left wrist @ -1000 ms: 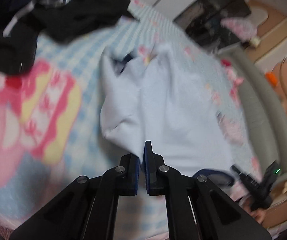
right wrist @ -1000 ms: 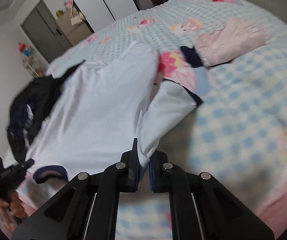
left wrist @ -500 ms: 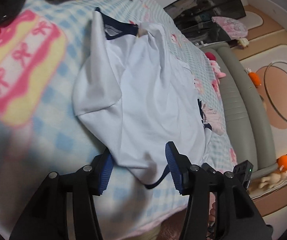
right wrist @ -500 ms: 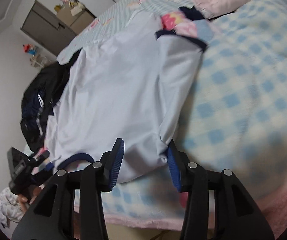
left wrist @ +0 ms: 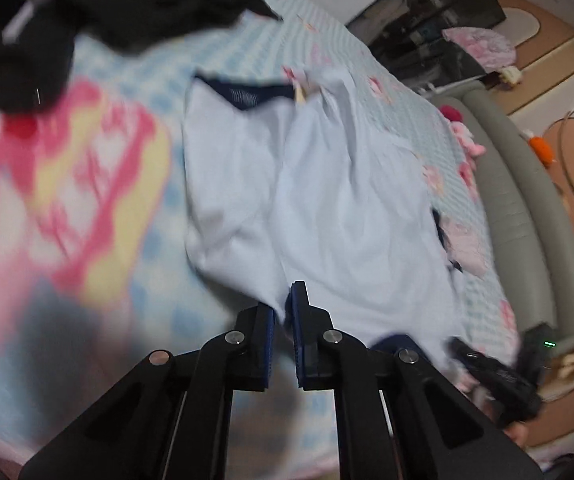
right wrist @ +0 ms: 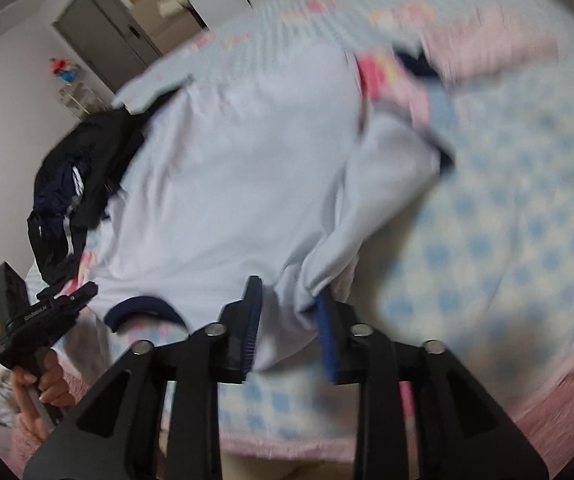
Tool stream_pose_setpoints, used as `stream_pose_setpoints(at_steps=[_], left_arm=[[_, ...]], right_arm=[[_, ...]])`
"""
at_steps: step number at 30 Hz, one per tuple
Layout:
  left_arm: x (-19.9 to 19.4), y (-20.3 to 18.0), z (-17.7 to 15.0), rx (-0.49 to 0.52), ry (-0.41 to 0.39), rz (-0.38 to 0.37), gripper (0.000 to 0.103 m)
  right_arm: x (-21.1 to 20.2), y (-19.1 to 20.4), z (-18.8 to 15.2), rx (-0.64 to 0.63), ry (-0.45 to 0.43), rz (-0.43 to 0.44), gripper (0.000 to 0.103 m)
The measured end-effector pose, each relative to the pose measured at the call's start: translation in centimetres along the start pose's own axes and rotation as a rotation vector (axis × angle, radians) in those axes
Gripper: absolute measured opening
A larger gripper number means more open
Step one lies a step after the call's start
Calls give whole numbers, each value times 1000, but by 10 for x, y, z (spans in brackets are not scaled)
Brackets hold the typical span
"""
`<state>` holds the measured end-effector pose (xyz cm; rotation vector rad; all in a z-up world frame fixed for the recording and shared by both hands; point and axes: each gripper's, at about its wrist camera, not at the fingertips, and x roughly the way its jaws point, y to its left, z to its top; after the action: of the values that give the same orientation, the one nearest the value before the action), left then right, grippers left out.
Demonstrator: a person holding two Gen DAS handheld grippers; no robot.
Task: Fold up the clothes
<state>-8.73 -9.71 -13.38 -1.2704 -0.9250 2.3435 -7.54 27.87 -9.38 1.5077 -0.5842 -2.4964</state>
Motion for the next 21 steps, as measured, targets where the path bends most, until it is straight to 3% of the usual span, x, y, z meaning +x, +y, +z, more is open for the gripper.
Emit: stream_pose_setpoints(at_steps=[1,2,3,5,8,12,16,21], left_arm=[[0,1,-2,-2,10,-5,23],[0,3,-3,-3,21,-10,46],[0,4,-5,-5,31,-15,55],[7,-2,-10,13,34,-24,54],[21,-10,-6,46,50,22,16],[21,-19,5,82,15,87,13],[22,-11,17,93,39,134,13],[23,-9,2,147,79,176,16]], right_arm=[[1,-3,-6,18,14,11,31],[1,-5,-12,29,24,26,32],[0,-7,-18,34,32,44,33],[1,-7,-26,31,52,80,33],[11,0,-26,-9,56,44,33],[15,16,-15,-57,16,-3,33],[13,27,-8,-224,-82,-220,31],[23,-4,-5,-94,46,-97,35]])
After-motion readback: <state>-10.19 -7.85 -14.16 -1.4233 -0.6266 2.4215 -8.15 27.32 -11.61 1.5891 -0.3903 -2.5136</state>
